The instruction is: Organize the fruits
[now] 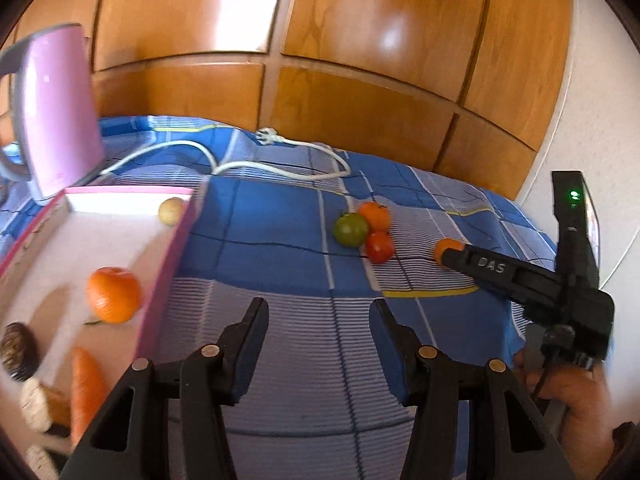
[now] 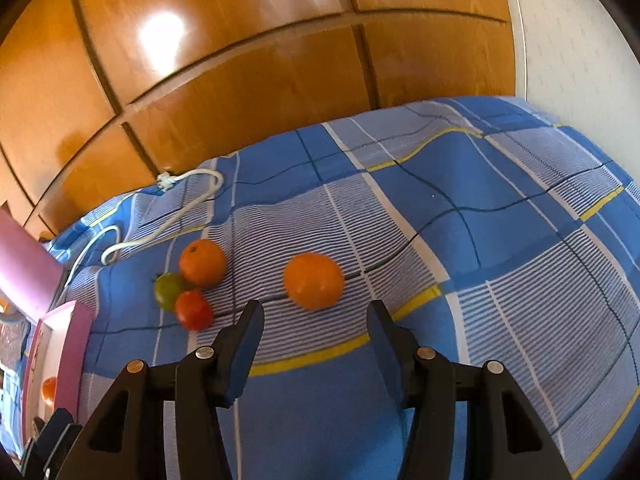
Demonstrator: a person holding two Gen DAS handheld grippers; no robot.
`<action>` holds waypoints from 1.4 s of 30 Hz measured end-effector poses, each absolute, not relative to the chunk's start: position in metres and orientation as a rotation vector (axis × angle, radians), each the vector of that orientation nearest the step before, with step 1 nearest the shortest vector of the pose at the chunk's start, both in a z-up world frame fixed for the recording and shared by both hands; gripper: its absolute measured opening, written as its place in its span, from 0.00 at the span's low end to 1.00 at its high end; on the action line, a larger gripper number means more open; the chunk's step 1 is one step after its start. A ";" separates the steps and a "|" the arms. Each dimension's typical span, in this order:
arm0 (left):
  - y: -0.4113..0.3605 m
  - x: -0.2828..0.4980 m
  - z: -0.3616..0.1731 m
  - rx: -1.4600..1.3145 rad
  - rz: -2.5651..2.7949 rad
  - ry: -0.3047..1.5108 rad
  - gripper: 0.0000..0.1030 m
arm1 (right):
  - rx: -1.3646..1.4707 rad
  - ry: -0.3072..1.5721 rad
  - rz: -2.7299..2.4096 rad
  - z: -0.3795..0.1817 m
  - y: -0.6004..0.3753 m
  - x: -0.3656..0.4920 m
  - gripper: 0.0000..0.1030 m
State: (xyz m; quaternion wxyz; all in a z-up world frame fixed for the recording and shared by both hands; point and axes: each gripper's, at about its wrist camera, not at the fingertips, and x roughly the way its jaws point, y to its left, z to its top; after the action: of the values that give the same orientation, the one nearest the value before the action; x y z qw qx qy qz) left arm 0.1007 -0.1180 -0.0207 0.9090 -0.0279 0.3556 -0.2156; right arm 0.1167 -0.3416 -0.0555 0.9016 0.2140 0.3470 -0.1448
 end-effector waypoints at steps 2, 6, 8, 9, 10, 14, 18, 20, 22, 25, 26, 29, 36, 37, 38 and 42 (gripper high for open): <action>-0.125 0.107 -0.022 -0.060 -0.463 0.747 0.50 | 0.451 0.736 -0.301 -0.059 -0.344 0.122 0.53; -0.137 0.119 -0.024 -0.074 -0.494 0.775 0.50 | 0.439 0.738 -0.315 -0.060 -0.344 0.129 0.53; -0.143 0.124 -0.025 -0.075 -0.506 0.787 0.50 | 0.440 0.737 -0.317 -0.061 -0.346 0.132 0.53; -0.145 0.126 -0.025 -0.074 -0.510 0.791 0.50 | 0.440 0.736 -0.319 -0.061 -0.346 0.133 0.53; -0.149 0.128 -0.026 -0.072 -0.515 0.797 0.49 | 0.441 0.736 -0.319 -0.061 -0.347 0.135 0.53; -0.158 0.138 -0.029 -0.077 -0.531 0.825 0.48 | 0.440 0.738 -0.297 -0.062 -0.347 0.140 0.35; -0.164 0.148 -0.033 -0.106 -0.543 0.855 0.44 | 0.443 0.736 -0.287 -0.063 -0.347 0.137 0.34; -0.169 0.153 -0.034 -0.108 -0.550 0.862 0.43 | 0.437 0.737 -0.299 -0.062 -0.348 0.134 0.34; -0.175 0.156 -0.033 -0.095 -0.555 0.861 0.43 | 0.431 0.740 -0.315 -0.062 -0.349 0.131 0.34; -0.182 0.161 -0.033 -0.080 -0.557 0.860 0.43 | 0.413 0.746 -0.336 -0.062 -0.349 0.130 0.34; -0.185 0.163 -0.032 -0.074 -0.555 0.861 0.43 | 0.406 0.750 -0.341 -0.062 -0.348 0.131 0.34; -0.192 0.169 -0.033 -0.063 -0.555 0.866 0.43 | 0.390 0.755 -0.343 -0.062 -0.347 0.131 0.34; -0.208 0.188 -0.041 -0.049 -0.543 0.901 0.37 | 0.418 0.745 -0.327 -0.063 -0.350 0.129 0.35; -0.209 0.190 -0.042 -0.049 -0.539 0.907 0.37 | 0.419 0.744 -0.327 -0.063 -0.350 0.129 0.35; -0.211 0.193 -0.044 -0.047 -0.534 0.915 0.36 | 0.421 0.743 -0.326 -0.063 -0.350 0.129 0.35; -0.216 0.200 -0.051 -0.042 -0.514 0.937 0.27 | 0.423 0.742 -0.324 -0.063 -0.349 0.128 0.35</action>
State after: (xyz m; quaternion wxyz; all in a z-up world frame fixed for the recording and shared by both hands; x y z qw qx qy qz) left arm 0.1995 -0.2160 -0.0507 0.8604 -0.0201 0.4465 -0.2448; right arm 0.1284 -0.3492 -0.0627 0.8974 0.2043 0.3584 -0.1562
